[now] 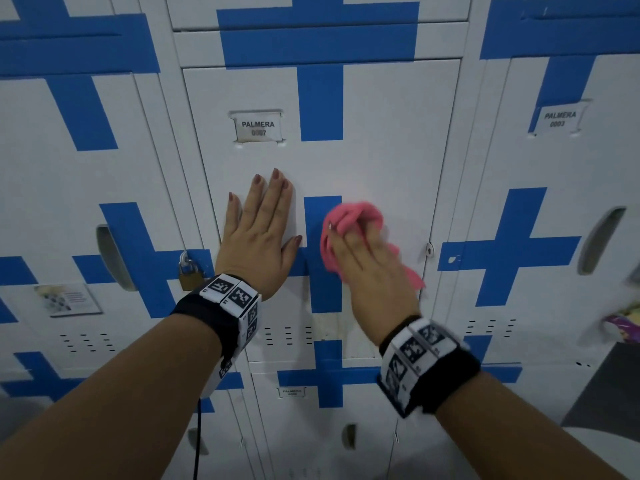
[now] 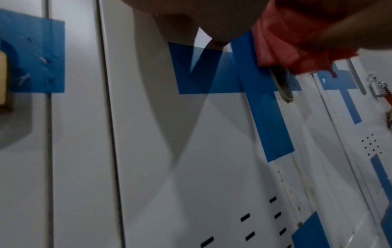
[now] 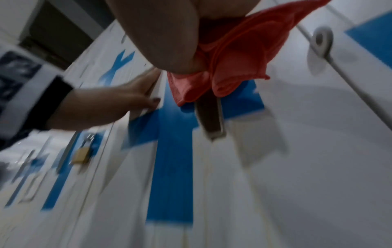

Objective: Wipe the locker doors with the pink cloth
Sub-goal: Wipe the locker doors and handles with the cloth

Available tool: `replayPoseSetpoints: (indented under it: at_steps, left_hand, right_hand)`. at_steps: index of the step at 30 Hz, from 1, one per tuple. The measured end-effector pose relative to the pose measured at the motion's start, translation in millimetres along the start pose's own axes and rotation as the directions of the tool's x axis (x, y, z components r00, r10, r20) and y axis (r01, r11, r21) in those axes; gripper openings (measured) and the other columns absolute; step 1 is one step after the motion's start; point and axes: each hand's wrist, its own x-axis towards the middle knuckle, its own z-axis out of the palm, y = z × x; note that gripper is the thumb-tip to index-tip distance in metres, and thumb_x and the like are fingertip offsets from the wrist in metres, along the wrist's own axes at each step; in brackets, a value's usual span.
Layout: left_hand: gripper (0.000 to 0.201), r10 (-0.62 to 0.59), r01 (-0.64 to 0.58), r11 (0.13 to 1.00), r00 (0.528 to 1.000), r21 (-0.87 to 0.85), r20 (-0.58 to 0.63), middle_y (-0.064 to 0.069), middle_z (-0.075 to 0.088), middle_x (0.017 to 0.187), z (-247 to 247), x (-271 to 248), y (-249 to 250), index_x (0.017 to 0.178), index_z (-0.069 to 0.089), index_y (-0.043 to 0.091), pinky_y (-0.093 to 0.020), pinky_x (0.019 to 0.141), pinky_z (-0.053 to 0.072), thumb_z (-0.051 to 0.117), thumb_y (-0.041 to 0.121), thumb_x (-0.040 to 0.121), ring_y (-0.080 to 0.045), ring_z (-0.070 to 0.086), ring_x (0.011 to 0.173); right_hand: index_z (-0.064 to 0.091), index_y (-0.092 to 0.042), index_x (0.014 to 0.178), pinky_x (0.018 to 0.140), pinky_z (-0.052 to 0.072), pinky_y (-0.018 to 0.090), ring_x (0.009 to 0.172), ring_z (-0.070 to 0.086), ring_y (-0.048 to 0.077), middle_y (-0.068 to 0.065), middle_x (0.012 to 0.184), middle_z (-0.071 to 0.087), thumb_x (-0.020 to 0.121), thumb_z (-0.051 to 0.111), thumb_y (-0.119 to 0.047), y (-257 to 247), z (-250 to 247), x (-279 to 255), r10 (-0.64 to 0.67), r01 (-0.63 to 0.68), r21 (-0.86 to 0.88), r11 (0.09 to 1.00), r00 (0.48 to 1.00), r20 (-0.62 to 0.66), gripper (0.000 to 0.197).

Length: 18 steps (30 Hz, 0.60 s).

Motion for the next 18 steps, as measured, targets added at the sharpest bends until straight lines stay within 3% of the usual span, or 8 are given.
replayPoseSetpoints:
  at_steps: [2,4,8,11,15,18]
  left_hand:
    - [0.073,0.000,0.000,1.000,1.000,0.004,0.006,0.003,-0.021,0.154,0,0,1,0.148,-0.010,0.017,-0.044,0.116,-0.010,0.032,0.043,0.094,-0.017,-0.018,0.143]
    - [0.073,0.001,-0.001,1.000,1.000,-0.001,0.003,0.003,-0.019,0.155,0,0,1,0.148,-0.009,0.016,-0.044,0.116,-0.011,0.032,0.043,0.094,-0.017,-0.017,0.143]
    - [0.073,-0.001,0.001,1.000,1.000,-0.012,-0.008,0.004,-0.019,0.155,2,0,0,0.148,-0.009,0.017,-0.043,0.116,-0.012,0.032,0.043,0.094,-0.016,-0.018,0.143]
    - [0.073,-0.001,0.001,1.000,1.000,-0.016,-0.003,0.005,-0.024,0.154,3,0,-1,0.148,-0.011,0.018,-0.043,0.116,-0.012,0.031,0.043,0.094,-0.017,-0.019,0.143]
    - [0.073,-0.004,0.004,1.000,1.000,-0.019,0.002,0.005,-0.023,0.154,3,0,0,0.148,-0.011,0.017,-0.045,0.116,-0.011,0.031,0.042,0.094,-0.018,-0.018,0.143]
    - [0.073,-0.003,0.003,1.000,1.000,-0.021,0.005,0.005,-0.024,0.153,3,-1,0,0.148,-0.012,0.018,-0.044,0.116,-0.011,0.032,0.042,0.094,-0.017,-0.019,0.143]
  right_hand:
    - [0.012,-0.011,0.150,0.114,0.025,0.047,0.144,0.008,0.033,0.011,0.157,0.015,0.078,0.046,-0.008,13,-17,20,0.026,-0.028,-0.073,0.997,0.999,-0.030,0.079]
    - [0.017,-0.013,0.150,0.116,0.020,0.045,0.144,0.011,0.033,0.009,0.156,0.017,0.083,0.046,-0.019,25,-26,31,0.027,-0.030,-0.059,0.998,0.998,-0.049,0.073]
    - [0.019,-0.015,0.150,0.113,0.027,0.047,0.144,0.010,0.032,0.007,0.157,0.016,0.081,0.019,-0.031,36,-19,24,0.040,-0.040,-0.003,0.999,0.998,-0.038,0.071]
    - [0.012,-0.019,0.151,0.112,0.025,0.047,0.145,0.006,0.032,0.004,0.159,0.007,0.081,0.017,-0.033,35,-15,16,0.092,-0.091,0.019,0.996,0.995,-0.034,0.072]
    - [0.005,-0.023,0.150,0.105,0.002,0.040,0.144,-0.005,0.025,-0.004,0.156,-0.007,0.084,0.026,-0.030,33,-10,9,0.134,-0.131,0.068,0.989,0.990,-0.040,0.070]
    - [-0.002,-0.022,0.148,0.114,0.010,0.042,0.141,-0.011,0.022,-0.004,0.154,-0.010,0.084,0.032,-0.021,33,0,3,0.139,-0.131,0.111,0.985,0.989,-0.060,0.074]
